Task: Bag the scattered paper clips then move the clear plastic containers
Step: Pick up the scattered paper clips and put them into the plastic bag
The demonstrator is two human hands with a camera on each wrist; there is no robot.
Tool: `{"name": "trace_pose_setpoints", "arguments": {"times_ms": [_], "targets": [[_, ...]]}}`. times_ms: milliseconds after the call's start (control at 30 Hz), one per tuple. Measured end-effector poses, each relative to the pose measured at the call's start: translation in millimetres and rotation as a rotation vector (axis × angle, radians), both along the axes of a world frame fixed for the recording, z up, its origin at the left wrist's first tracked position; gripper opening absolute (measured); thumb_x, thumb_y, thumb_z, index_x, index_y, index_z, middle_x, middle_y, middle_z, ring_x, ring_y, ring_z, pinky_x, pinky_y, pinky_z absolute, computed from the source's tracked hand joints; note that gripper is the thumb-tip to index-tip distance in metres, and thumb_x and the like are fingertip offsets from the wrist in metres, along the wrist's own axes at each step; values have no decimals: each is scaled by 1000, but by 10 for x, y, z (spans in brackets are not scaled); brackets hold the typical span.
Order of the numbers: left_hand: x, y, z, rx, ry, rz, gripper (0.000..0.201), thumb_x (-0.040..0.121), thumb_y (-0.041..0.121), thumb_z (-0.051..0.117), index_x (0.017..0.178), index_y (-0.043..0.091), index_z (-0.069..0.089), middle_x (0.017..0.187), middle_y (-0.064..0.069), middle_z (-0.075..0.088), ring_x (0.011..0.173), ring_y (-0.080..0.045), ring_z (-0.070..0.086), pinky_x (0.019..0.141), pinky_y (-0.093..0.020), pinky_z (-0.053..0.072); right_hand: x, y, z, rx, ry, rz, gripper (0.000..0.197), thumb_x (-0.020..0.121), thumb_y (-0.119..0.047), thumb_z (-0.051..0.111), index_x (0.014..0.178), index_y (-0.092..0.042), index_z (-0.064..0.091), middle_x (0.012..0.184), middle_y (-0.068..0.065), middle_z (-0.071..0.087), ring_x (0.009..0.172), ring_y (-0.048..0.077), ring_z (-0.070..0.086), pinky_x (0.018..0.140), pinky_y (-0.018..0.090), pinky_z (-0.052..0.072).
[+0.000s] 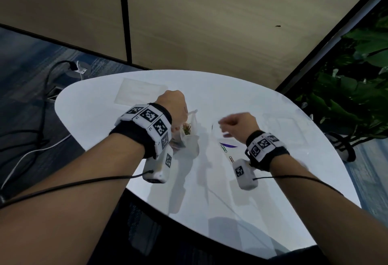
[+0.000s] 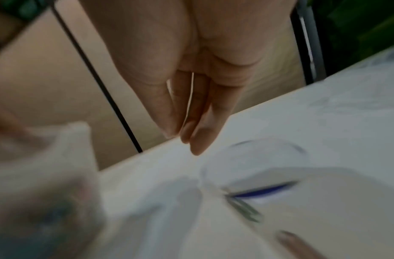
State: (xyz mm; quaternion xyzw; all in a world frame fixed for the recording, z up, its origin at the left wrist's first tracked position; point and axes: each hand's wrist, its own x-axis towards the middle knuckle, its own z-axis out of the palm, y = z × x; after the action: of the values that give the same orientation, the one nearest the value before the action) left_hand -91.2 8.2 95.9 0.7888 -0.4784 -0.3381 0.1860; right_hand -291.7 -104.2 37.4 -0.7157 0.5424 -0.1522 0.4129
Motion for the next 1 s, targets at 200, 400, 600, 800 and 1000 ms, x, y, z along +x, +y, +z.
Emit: {"name": "trace_pose_setpoints", "arguments": {"times_ms": [200,400,600,800,1000], "targets": [[6,31,4,5,-61,-22,29,91,-3,53,114,-2,70,94,-21,76,88,-35,75,82,-46,63,-231,39,-509,-126,488,194,10,73,-17,78,83,-14,79,81,1,75,75,14,68,77,22,55],[40,22,-30,24,-80,-43,26,90,-2,58,112,-2,72,94,-20,76,86,-34,76,80,-45,63,-385,-21,-493,-104,483,141,10,70,-5,73,69,-13,79,61,-5,71,70,19,73,74,28,60],[-28,5,-31,7,-74,-47,28,92,0,53,116,-2,68,100,-21,74,92,-35,74,85,-45,62,-682,25,-470,-18,541,139,30,61,-22,83,68,3,68,54,5,58,52,21,45,63,23,49],[-62,3,-57,13,-72,-48,27,94,2,54,114,-1,71,100,-20,74,93,-35,74,85,-46,62,-628,168,-514,-29,483,87,17,61,-11,83,78,-9,79,75,6,76,74,19,72,76,23,59],[-80,-2,-63,22,-49,-37,23,95,5,57,111,4,74,99,-17,75,92,-35,74,84,-44,62,-494,161,-515,39,547,132,16,49,-9,84,61,-17,76,63,-2,72,55,15,65,62,30,62]]}}
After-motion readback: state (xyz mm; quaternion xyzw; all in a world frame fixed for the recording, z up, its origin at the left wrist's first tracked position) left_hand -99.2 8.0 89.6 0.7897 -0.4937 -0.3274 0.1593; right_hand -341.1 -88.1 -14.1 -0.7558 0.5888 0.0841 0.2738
